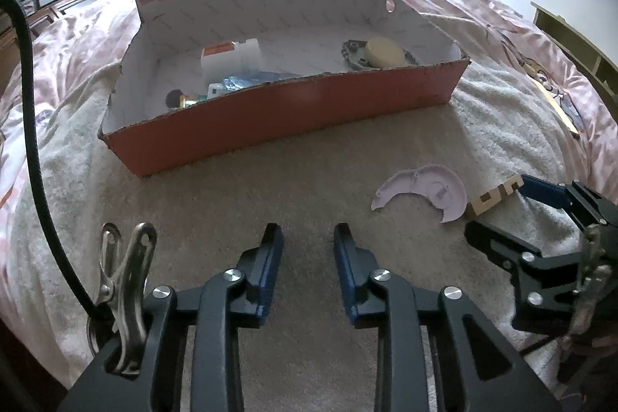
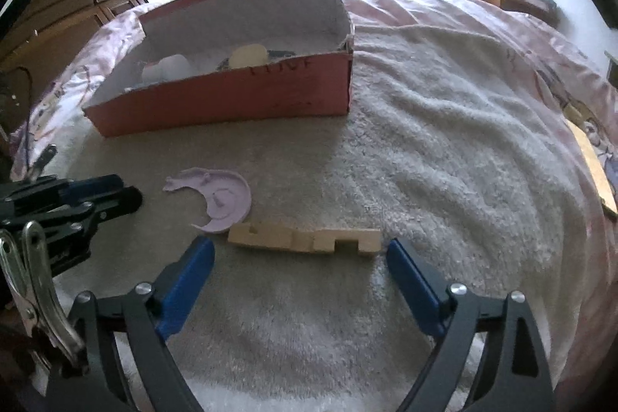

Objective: Organize rigid objects
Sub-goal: 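Close the right tool on the notched wooden block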

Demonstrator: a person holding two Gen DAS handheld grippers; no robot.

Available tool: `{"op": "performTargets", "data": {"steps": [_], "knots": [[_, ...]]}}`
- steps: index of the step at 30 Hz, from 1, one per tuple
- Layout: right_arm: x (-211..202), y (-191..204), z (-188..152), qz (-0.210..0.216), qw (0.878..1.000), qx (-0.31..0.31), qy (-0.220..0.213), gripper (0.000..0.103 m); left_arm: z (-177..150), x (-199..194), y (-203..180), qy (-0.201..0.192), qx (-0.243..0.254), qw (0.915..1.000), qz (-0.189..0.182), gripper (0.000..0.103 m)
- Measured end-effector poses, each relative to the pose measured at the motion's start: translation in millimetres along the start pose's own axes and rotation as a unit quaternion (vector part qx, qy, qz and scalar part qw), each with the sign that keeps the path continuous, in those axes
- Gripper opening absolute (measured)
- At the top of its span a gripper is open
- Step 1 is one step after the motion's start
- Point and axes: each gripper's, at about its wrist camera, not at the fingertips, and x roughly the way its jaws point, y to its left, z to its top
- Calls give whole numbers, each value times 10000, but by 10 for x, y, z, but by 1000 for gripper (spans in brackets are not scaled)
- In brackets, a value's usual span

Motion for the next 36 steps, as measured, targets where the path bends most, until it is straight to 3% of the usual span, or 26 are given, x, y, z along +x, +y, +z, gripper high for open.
{"op": "performTargets", "data": {"steps": [5,7,9,15,25,29,36], "knots": [[28,15,16,-60,10000,-6,-8,95,-11,3,17,8,-59,10000,-51,31],[35,21,26,-132,9999,1,-13,92,-13,9,15,4,-90,9999,-62,32],[28,26,29,-303,9995,-5,-53,81,-19,8,8,-2,-91,9999,-76,34],[-15,-22,20,-228,9997,81,-99,81,-24,1,6,5,-68,9999,-101,36],[-117,-190,23,-225,9994,169,-193,81,-8,16,-131,58,129,9995,-291,69],[-141,-313,51,-194,9990,329,-240,81,43,41,-196,41,118,9984,-546,84],[-153,-392,131,-169,9989,317,-305,81,76,119,-456,-59,555,9969,-548,89]]}}
